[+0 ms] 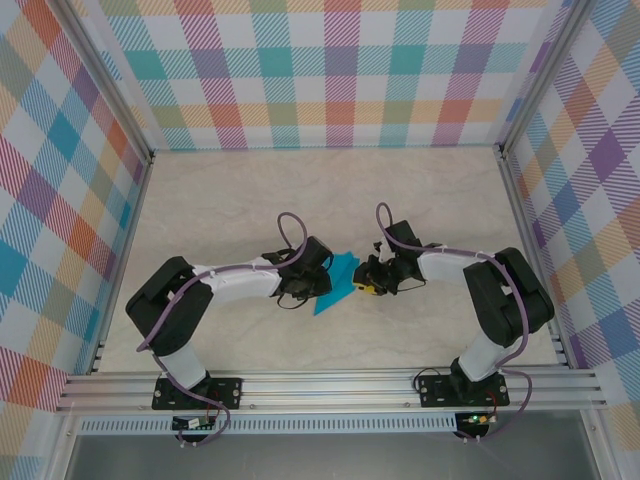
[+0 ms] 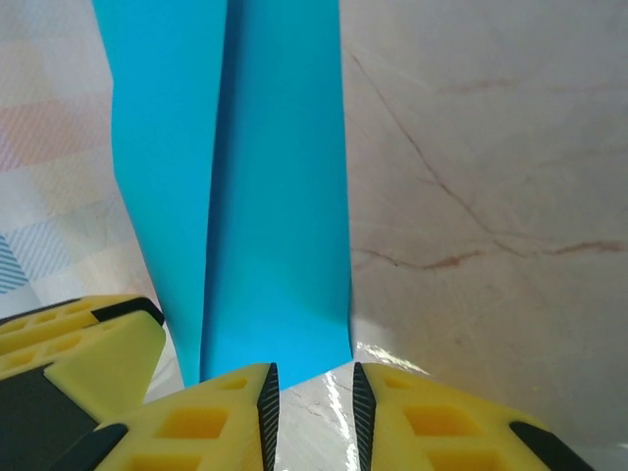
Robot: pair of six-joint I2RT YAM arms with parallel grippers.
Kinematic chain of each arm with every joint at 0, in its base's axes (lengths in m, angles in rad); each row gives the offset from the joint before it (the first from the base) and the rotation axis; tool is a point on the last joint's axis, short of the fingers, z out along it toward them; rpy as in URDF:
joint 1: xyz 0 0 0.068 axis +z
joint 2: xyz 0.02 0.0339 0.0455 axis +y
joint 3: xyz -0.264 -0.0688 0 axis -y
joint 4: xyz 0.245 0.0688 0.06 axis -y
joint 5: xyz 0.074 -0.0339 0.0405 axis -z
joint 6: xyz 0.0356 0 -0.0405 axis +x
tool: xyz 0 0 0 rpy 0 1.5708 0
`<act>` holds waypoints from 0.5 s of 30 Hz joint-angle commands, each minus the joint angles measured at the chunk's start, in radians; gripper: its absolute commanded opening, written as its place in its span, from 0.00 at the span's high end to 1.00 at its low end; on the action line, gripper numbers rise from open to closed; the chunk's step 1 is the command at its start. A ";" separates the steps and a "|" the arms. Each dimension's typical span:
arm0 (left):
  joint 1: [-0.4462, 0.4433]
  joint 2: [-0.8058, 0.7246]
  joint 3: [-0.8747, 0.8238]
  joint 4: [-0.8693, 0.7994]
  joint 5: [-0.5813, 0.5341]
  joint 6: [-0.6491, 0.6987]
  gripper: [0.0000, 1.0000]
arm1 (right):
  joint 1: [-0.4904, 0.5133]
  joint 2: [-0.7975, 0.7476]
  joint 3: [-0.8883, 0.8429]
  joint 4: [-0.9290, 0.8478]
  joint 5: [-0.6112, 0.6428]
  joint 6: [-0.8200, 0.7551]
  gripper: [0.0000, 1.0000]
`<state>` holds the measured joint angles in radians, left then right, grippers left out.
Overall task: Fold a paper plane with a square sheet of paper (pick it up from the middle)
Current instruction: Fourth fold the wing at the center of the table.
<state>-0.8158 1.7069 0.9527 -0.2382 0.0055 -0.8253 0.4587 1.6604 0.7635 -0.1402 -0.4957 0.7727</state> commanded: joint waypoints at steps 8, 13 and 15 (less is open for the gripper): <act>0.008 0.053 0.036 -0.083 -0.032 0.019 0.77 | 0.023 0.027 -0.036 0.100 -0.093 0.066 0.69; 0.008 0.068 0.039 -0.095 -0.041 0.017 0.78 | 0.033 0.053 -0.024 0.106 -0.093 0.082 0.69; 0.009 0.069 0.038 -0.102 -0.047 0.016 0.78 | 0.035 0.060 -0.023 0.108 -0.092 0.085 0.68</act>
<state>-0.8158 1.7531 0.9794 -0.2901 -0.0105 -0.8177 0.4850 1.6939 0.7330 -0.0490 -0.5701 0.8394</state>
